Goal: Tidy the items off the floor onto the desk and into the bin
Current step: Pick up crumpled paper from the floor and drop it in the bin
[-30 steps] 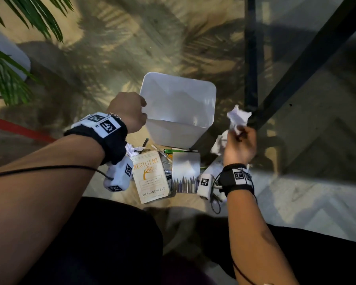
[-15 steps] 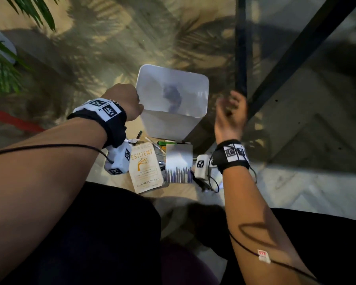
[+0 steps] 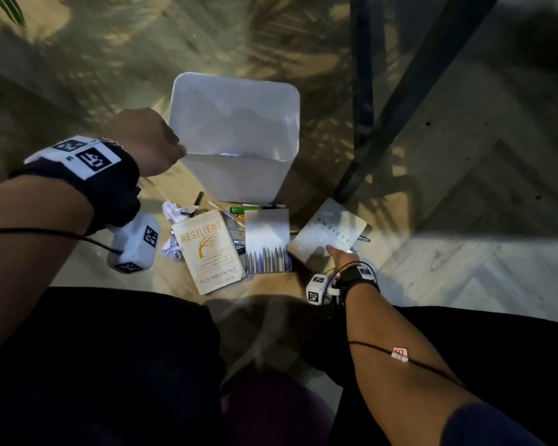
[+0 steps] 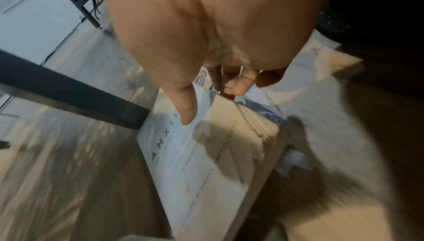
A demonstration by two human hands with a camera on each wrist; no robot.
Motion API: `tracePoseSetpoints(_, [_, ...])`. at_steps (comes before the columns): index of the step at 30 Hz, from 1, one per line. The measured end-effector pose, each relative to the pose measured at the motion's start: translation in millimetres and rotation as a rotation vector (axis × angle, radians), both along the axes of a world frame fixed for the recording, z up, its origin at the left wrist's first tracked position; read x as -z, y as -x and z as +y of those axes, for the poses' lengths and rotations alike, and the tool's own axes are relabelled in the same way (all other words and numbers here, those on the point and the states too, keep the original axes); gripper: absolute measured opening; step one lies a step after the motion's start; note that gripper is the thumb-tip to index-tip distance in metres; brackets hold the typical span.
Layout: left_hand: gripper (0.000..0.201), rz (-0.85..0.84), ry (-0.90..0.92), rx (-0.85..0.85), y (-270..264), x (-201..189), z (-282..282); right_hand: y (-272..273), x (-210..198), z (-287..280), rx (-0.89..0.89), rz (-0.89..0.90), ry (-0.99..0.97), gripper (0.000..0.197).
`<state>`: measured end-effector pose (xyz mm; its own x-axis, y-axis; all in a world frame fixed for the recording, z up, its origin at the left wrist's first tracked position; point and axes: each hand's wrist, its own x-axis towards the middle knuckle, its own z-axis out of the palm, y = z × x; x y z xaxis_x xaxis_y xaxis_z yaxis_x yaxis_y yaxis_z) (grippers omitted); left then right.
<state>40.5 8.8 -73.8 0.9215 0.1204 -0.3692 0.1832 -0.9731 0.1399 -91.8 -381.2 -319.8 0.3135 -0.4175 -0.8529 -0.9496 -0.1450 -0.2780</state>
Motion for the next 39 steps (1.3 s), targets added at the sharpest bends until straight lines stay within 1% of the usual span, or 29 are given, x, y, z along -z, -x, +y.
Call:
tracePoseSetpoints(2, [0.034,-0.004,0.004,-0.005,-0.2,0.0,-0.1,-1.1,8.4,-9.2,0.035,0.003,-0.022,0.058])
tracePoseSetpoints(3, [0.034,-0.004,0.003,-0.008,-0.5,0.3,-0.2,-1.6,5.9,-9.7,0.068,0.003,-0.035,0.056])
tracePoseSetpoints(6, [0.033,-0.006,-0.008,-0.010,-1.5,-0.9,-2.0,-10.2,-9.2,-7.5,0.124,-0.048,-0.055,0.038])
tracePoseSetpoints(8, [0.033,-0.004,-0.017,0.005,-2.2,-2.4,-2.0,-14.8,-19.9,-3.9,0.125,-0.106,-0.004,0.043])
tracePoseSetpoints(9, [0.032,-0.004,-0.018,0.011,-2.0,-3.3,-1.9,-14.0,-23.1,-1.7,0.138,-0.148,-0.020,0.042])
tracePoseSetpoints(11, [0.032,-0.003,-0.014,0.013,-1.3,-4.2,-1.5,-4.8,-34.6,12.3,0.212,-0.200,-0.146,0.024])
tracePoseSetpoints(12, [0.032,0.000,-0.012,0.013,-0.9,-4.2,-1.7,1.0,-39.4,21.5,0.248,-0.212,-0.232,0.021])
tracePoseSetpoints(13, [0.032,0.005,-0.008,0.014,-0.2,-4.3,-2.4,5.8,-39.0,32.7,0.254,-0.217,-0.298,0.026])
tracePoseSetpoints(14, [0.032,0.009,-0.004,0.014,0.6,-4.7,-3.1,9.9,-40.0,45.8,0.220,-0.215,-0.362,0.033])
tracePoseSetpoints(15, [0.032,0.011,-0.002,0.015,1.2,-5.5,-3.8,11.2,-35.2,56.8,0.126,-0.190,-0.335,0.038])
tracePoseSetpoints(17, [0.033,0.012,-0.004,0.014,2.5,-6.9,-4.5,13.0,-33.6,80.1,0.007,-0.141,-0.304,0.042])
tracePoseSetpoints(18, [0.034,0.012,-0.005,0.013,2.9,-7.3,-4.6,13.9,-33.1,89.1,-0.039,-0.125,-0.294,0.041])
tracePoseSetpoints(20, [0.036,0.011,-0.004,0.006,3.0,-7.7,-4.7,15.5,-28.9,101.2,-0.156,-0.085,-0.210,0.035])
tracePoseSetpoints(22, [0.036,0.012,-0.009,0.014,2.6,-7.0,-4.2,17.0,-20.4,106.1,-0.210,-0.075,-0.151,0.027])
tracePoseSetpoints(23, [0.037,0.011,-0.014,0.022,2.2,-6.5,-3.9,18.4,-14.9,104.6,-0.243,-0.068,-0.121,0.028])
tracePoseSetpoints(25, [0.037,0.008,-0.018,0.028,0.9,-5.5,-3.2,21.7,-8.8,93.1,-0.329,-0.042,0.001,0.026])
tracePoseSetpoints(26, [0.036,0.011,-0.020,0.025,0.6,-4.9,-2.6,24.5,-9.7,84.7,-0.361,-0.043,0.110,0.025])
tracePoseSetpoints(27, [0.036,0.015,-0.022,0.022,0.2,-4.5,-2.1,28.3,-4.6,75.2,-0.358,-0.051,0.217,0.026])
tracePoseSetpoints(28, [0.035,0.019,-0.023,0.021,-0.1,-4.3,-2.1,33.9,-7.8,66.1,-0.333,-0.042,0.301,0.030])
tracePoseSetpoints(29, [0.035,0.021,-0.022,0.020,-0.2,-4.2,-2.2,39.9,-4.5,56.3,-0.298,-0.008,0.334,0.036])
tracePoseSetpoints(30, [0.035,0.018,-0.019,0.017,-0.5,-4.3,-2.5,44.9,1.5,49.6,-0.293,0.029,0.327,0.044])
tracePoseSetpoints(32, [0.035,0.013,-0.013,0.011,-1.0,-4.2,-3.0,52.4,12.4,40.7,-0.361,0.084,0.205,0.056])
tracePoseSetpoints(34, [0.035,0.013,-0.020,0.014,-1.4,-3.5,-2.6,55.0,22.3,33.0,-0.385,0.087,0.136,0.059])
tracePoseSetpoints(35, [0.035,0.015,-0.025,0.018,-1.4,-3.3,-2.3,55.6,22.1,29.6,-0.399,0.082,0.138,0.056])
tracePoseSetpoints(36, [0.036,0.017,-0.028,0.022,-1.5,-3.4,-2.5,56.9,21.1,26.0,-0.345,0.057,0.140,0.049])
tracePoseSetpoints(37, [0.035,0.021,-0.030,0.025,-1.2,-4.0,-2.2,57.9,17.6,25.4,-0.208,0.023,0.128,0.041])
tracePoseSetpoints(38, [0.035,0.024,-0.031,0.029,-1.1,-4.3,-2.8,58.6,13.3,24.5,-0.042,-0.022,0.161,0.033])
tracePoseSetpoints(39, [0.034,0.025,-0.032,0.027,-1.2,-5.2,-3.0,55.1,6.4,27.3,0.083,-0.093,0.253,0.027])
